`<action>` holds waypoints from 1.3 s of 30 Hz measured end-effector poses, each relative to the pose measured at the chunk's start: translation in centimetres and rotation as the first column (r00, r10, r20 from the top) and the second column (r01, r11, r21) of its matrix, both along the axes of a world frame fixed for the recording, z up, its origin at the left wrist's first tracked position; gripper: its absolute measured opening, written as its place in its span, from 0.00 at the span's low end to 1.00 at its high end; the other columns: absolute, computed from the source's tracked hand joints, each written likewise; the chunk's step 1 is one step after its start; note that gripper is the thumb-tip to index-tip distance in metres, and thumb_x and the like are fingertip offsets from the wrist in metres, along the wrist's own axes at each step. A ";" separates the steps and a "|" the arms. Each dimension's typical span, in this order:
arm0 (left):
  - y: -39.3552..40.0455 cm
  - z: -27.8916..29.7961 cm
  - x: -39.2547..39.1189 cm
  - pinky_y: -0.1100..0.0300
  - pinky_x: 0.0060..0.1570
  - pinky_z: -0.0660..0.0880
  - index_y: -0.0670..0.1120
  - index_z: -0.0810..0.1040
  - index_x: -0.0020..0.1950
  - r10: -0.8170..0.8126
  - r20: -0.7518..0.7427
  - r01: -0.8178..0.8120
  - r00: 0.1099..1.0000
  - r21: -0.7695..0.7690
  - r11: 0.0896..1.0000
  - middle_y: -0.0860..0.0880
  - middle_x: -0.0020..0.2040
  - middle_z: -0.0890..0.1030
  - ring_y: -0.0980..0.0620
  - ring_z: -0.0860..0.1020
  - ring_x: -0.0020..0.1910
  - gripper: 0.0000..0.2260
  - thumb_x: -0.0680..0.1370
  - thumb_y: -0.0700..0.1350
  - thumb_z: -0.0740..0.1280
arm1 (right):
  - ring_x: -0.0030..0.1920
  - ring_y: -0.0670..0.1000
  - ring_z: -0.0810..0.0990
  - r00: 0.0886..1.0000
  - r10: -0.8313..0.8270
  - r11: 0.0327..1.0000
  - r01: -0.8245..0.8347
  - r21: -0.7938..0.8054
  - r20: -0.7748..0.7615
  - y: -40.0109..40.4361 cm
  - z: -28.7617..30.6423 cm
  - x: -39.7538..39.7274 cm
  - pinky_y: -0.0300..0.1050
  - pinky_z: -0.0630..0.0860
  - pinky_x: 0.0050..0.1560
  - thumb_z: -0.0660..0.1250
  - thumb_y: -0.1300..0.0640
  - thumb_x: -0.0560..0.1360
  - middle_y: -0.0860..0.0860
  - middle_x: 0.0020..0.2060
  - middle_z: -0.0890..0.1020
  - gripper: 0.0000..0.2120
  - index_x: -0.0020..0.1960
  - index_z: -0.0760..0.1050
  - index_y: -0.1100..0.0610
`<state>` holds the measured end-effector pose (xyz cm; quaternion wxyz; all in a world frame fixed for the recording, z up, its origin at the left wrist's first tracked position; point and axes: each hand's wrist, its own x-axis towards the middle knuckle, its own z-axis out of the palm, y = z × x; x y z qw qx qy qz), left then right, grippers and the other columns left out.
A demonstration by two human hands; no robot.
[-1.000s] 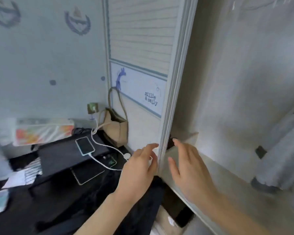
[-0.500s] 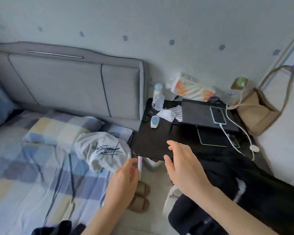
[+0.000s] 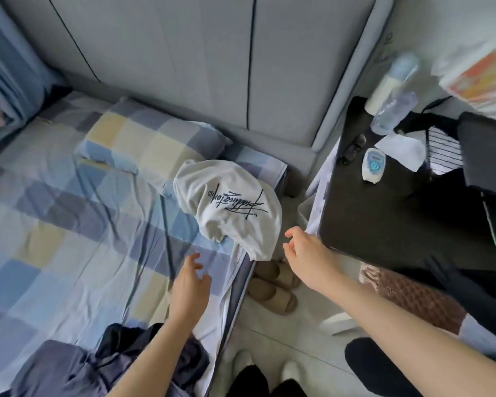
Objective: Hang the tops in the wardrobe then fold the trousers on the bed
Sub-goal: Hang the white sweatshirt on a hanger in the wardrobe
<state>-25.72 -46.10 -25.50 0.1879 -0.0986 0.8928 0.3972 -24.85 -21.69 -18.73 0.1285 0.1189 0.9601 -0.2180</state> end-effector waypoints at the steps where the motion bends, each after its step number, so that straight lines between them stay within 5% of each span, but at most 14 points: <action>1: -0.1 -2.0 -1.3 0.51 0.43 0.76 0.50 0.63 0.72 0.027 0.012 -0.027 1.000 -0.007 1.000 0.50 0.63 0.74 0.49 0.78 0.48 0.21 0.80 0.42 0.61 | 0.53 0.55 0.77 0.999 -0.025 0.999 0.026 -0.025 0.033 -0.4 -2.5 -1.1 0.48 0.74 0.47 0.57 0.51 0.81 0.53 0.52 0.80 0.14 0.63 0.69 0.55; 8: 0.7 -15.7 -9.7 0.46 0.56 0.75 0.46 0.63 0.74 -0.017 0.163 0.041 0.986 -0.145 0.989 0.44 0.71 0.69 0.41 0.74 0.62 0.22 0.79 0.42 0.62 | 0.58 0.60 0.75 0.973 -0.070 0.982 0.106 -0.157 0.220 -2.3 -19.4 -7.5 0.47 0.70 0.49 0.57 0.53 0.81 0.58 0.55 0.79 0.14 0.59 0.71 0.62; 14: 3.1 -25.9 -15.4 0.50 0.66 0.68 0.45 0.69 0.72 -0.231 0.332 0.322 0.914 -0.250 0.913 0.46 0.74 0.65 0.42 0.67 0.70 0.20 0.80 0.44 0.62 | 0.55 0.60 0.76 0.932 -0.100 0.972 0.166 -0.164 0.349 -1.7 -32.4 -12.6 0.48 0.71 0.50 0.58 0.52 0.81 0.60 0.54 0.78 0.15 0.55 0.71 0.64; 18: 5.7 -30.8 -18.0 0.49 0.63 0.68 0.51 0.54 0.78 -0.358 0.227 0.421 0.906 -0.386 0.821 0.49 0.78 0.56 0.43 0.60 0.72 0.31 0.78 0.39 0.61 | 0.58 0.60 0.75 0.883 -0.209 0.946 0.292 -0.142 0.421 -2.6 -39.0 -14.1 0.50 0.73 0.56 0.61 0.47 0.79 0.61 0.60 0.74 0.23 0.63 0.67 0.66; 21: 6.9 -33.6 -19.8 0.49 0.66 0.65 0.49 0.50 0.78 -0.385 0.074 0.367 0.920 -0.509 0.779 0.51 0.78 0.52 0.44 0.54 0.75 0.32 0.77 0.38 0.60 | 0.61 0.59 0.71 0.872 -0.247 0.965 0.262 0.022 0.423 -4.7 -41.6 -14.2 0.48 0.73 0.56 0.61 0.44 0.79 0.62 0.65 0.66 0.32 0.70 0.58 0.67; 24: 6.9 -35.6 -20.9 0.46 0.71 0.60 0.47 0.51 0.78 -0.365 0.104 0.356 0.925 -0.569 0.742 0.51 0.77 0.56 0.44 0.56 0.75 0.31 0.78 0.41 0.62 | 0.60 0.60 0.70 0.891 -0.284 0.958 0.247 0.146 0.354 -5.3 -42.9 -14.2 0.48 0.73 0.53 0.60 0.57 0.79 0.60 0.65 0.64 0.22 0.68 0.57 0.64; 26: 6.4 -36.2 -21.2 0.44 0.71 0.60 0.44 0.61 0.73 -0.407 0.136 0.395 0.903 -0.632 0.666 0.48 0.70 0.67 0.43 0.64 0.71 0.23 0.79 0.42 0.63 | 0.58 0.62 0.69 0.898 -0.287 0.958 0.261 0.120 0.333 -4.6 -43.7 -14.1 0.51 0.72 0.50 0.58 0.65 0.77 0.58 0.64 0.66 0.17 0.65 0.59 0.61; 30: 4.8 -36.2 -21.5 0.53 0.61 0.66 0.43 0.72 0.61 -0.466 0.214 0.474 0.858 -0.680 0.560 0.47 0.58 0.79 0.43 0.73 0.61 0.13 0.77 0.37 0.64 | 0.54 0.61 0.72 0.946 -0.220 0.975 0.203 0.096 0.240 -3.2 -44.5 -13.5 0.54 0.74 0.44 0.58 0.67 0.76 0.56 0.56 0.74 0.11 0.57 0.64 0.59; 32: 3.8 -36.3 -21.2 0.54 0.54 0.69 0.44 0.75 0.58 -0.447 0.247 0.496 0.860 -0.613 0.615 0.46 0.56 0.80 0.42 0.75 0.58 0.12 0.75 0.35 0.64 | 0.54 0.61 0.73 0.952 -0.168 0.981 0.138 0.134 0.254 -3.1 -44.4 -13.5 0.54 0.75 0.46 0.62 0.59 0.77 0.57 0.56 0.74 0.11 0.57 0.64 0.60; 35: 2.7 -35.4 -20.2 0.55 0.42 0.69 0.46 0.77 0.47 -0.335 0.252 0.413 0.908 -0.413 0.812 0.45 0.47 0.80 0.41 0.77 0.48 0.03 0.75 0.39 0.65 | 0.55 0.60 0.71 0.943 -0.109 0.982 0.053 0.183 0.315 -3.6 -44.4 -13.2 0.52 0.75 0.46 0.66 0.45 0.75 0.58 0.57 0.68 0.25 0.61 0.63 0.61; 39: 1.3 -33.6 -17.9 0.59 0.39 0.71 0.50 0.77 0.39 -0.248 0.394 0.308 0.885 -0.097 0.946 0.47 0.41 0.81 0.49 0.76 0.40 0.06 0.73 0.42 0.72 | 0.50 0.61 0.75 0.971 -0.066 0.958 -0.003 0.285 0.232 -3.6 -45.2 -13.2 0.51 0.76 0.45 0.61 0.61 0.78 0.60 0.55 0.73 0.12 0.60 0.68 0.64</action>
